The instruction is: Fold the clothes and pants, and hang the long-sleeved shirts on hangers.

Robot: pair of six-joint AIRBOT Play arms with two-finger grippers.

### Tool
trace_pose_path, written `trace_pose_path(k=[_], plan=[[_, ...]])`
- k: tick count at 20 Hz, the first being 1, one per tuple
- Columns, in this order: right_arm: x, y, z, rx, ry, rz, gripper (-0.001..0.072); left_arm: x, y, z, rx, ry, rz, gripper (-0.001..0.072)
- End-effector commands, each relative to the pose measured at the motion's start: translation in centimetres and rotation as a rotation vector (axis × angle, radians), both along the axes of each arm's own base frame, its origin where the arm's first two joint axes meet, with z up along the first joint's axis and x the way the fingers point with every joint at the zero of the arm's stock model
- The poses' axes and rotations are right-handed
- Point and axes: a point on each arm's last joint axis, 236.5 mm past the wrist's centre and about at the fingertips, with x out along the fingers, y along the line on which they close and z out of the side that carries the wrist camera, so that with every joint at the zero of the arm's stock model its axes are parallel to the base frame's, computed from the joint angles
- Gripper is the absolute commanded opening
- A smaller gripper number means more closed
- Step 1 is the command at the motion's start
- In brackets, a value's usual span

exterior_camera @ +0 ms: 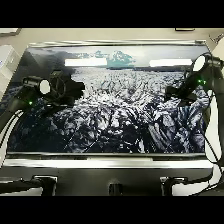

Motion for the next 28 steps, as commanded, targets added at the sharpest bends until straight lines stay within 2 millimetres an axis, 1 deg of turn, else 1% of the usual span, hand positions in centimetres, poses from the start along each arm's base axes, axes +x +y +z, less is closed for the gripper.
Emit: trace_pose_path(k=[1, 14, 15, 16, 17, 19, 20, 21, 22, 23, 24, 25, 26, 27, 28], plan=[[0.0, 0.0, 0.0, 0.0, 0.001, 0.001, 0.0698, 0.0, 0.0, 0.0, 0.0, 0.0, 0.0, 0.0718], [0.2, 0.1, 0.0, 0.001, -0.006, -0.013, 0.0698, 0.0, 0.0, 0.0, 0.0, 0.0, -0.001, 0.0719], [0.7, 0.1, 0.0, 0.003, -0.028, -0.013, 0.0698, 0.5, -0.1, 0.0, -0.004, -0.021, -0.002, 0.0719], [1.6, 0.0, 0.0, 0.0, -0.066, -0.017, 0.0698, 1.9, -0.5, 0.2, -0.02, -0.079, -0.003, 0.0719], [2.5, -0.1, 0.0, -0.007, -0.103, -0.021, 0.0698, 2.9, -1.0, 0.4, -0.039, -0.119, 0.0, 0.0718], [4.0, -0.5, 0.2, -0.025, -0.171, 0.004, 0.0699, 3.6, -2.8, 0.3, -0.13, -0.134, 0.05, 0.0718], [4.9, -0.7, 0.3, -0.036, -0.212, 0.023, 0.0699, 4.4, -3.4, 0.5, -0.16, -0.165, 0.053, 0.0718], [5.9, -0.8, 0.5, -0.04, -0.254, 0.027, 0.0699, 6.5, -3.7, 1.4, -0.174, -0.263, 0.048, 0.0719], [6.7, -0.9, 0.7, -0.043, -0.288, 0.024, 0.0698, 9.5, -3.5, 3.4, -0.189, -0.407, 0.049, 0.072], [7.4, -1.0, 0.9, -0.046, -0.319, 0.02, 0.0698, 12.8, -2.7, 6.4, -0.215, -0.557, 0.078, 0.0719], [7.9, -1.0, 1.1, -0.048, -0.341, 0.018, 0.0698, 15.4, -0.9, 8.7, -0.263, -0.631, 0.175, 0.0718], [8.2, -1.0, 1.2, -0.049, -0.356, 0.016, 0.0698, 17.5, 2.1, 10.1, -0.295, -0.646, 0.295, 0.0718], [8.4, -1.0, 1.2, -0.05, -0.362, 0.016, 0.0698, 18.7, 5.4, 10.0, -0.283, -0.609, 0.379, 0.0718], [8.3, -1.0, 1.2, -0.05, -0.361, 0.016, 0.0698, 18.7, 8.7, 8.7, -0.259, -0.525, 0.463, 0.0718], [8.3, -1.0, 1.2, -0.05, -0.361, 0.016, 0.0698, 17.5, 11.9, 6.4, -0.242, -0.389, 0.574, 0.0718]])
